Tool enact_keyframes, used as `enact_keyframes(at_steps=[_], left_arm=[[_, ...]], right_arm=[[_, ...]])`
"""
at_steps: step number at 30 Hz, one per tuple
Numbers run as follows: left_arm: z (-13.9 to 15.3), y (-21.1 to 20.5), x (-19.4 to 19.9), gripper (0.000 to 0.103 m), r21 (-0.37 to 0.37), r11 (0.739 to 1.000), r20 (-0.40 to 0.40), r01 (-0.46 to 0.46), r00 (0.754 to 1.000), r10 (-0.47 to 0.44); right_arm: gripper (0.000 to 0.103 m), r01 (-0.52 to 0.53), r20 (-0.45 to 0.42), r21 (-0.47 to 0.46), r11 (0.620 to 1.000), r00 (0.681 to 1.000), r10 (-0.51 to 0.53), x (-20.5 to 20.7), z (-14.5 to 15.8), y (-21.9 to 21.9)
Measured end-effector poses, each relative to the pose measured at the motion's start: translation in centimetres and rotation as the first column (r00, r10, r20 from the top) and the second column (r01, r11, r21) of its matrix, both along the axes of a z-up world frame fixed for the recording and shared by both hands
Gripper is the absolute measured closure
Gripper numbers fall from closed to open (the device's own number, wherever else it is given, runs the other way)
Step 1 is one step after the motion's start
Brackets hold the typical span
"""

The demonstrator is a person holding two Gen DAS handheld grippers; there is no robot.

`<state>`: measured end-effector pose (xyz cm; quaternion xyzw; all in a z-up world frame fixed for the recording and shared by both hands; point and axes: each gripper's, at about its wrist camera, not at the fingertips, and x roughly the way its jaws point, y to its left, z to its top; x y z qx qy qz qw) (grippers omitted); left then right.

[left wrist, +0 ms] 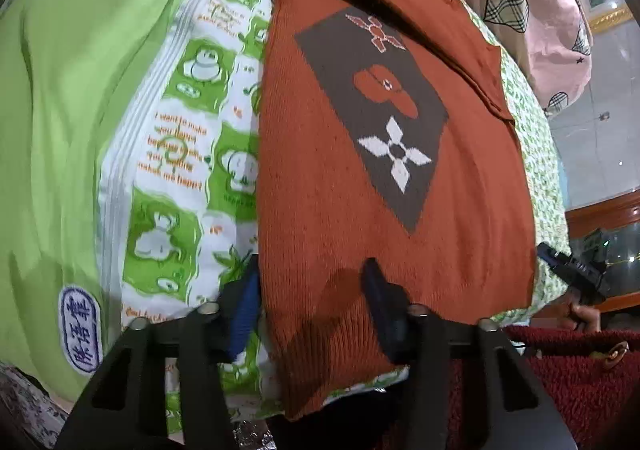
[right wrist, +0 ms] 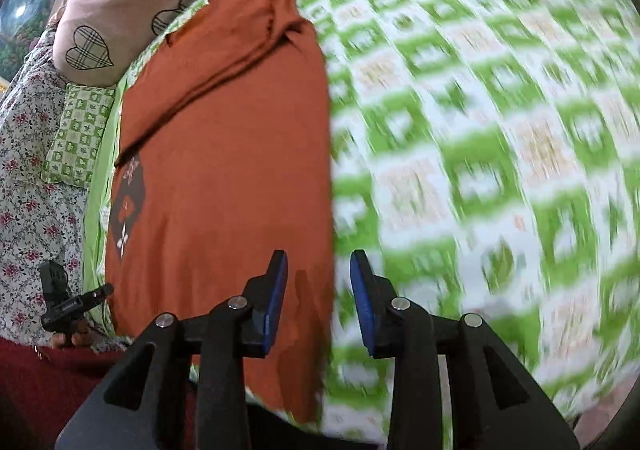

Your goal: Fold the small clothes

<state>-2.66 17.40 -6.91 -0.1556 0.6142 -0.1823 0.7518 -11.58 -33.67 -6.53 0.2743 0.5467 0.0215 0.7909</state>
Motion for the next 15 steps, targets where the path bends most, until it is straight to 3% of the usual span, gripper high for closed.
enact_keyframes(at_steps=[5,12,14,15], left_arm=[[-0.4,0.8,-0.1,0.061,-0.062,0.998,-0.028,0.024,0.999,-0.025],[-0.6,-0.9,-0.1,0.061,-0.075,0.99,-0.029,0.119,0.992,-0.122],[-0.7,-1.2,-0.1,0.066,-0.075,0.987,-0.021,0.139,0.99,-0.141],[-0.8,-1.3,0.0,0.079,-0.071,0.986,-0.018,0.148,0.989,-0.15]], right_arm=[[0.069,-0.026,-0.014,0.119,0.993,1.0,0.028,-1.0,-1.9,0.9],[0.069,-0.059,0.001,0.174,0.983,0.998,0.059,-1.5,-2.5,2.0],[0.08,-0.073,-0.003,0.164,0.984,0.997,0.074,-1.6,-2.6,2.5],[0.096,-0.076,-0.011,0.152,0.985,0.997,0.079,-1.6,-2.6,2.6]])
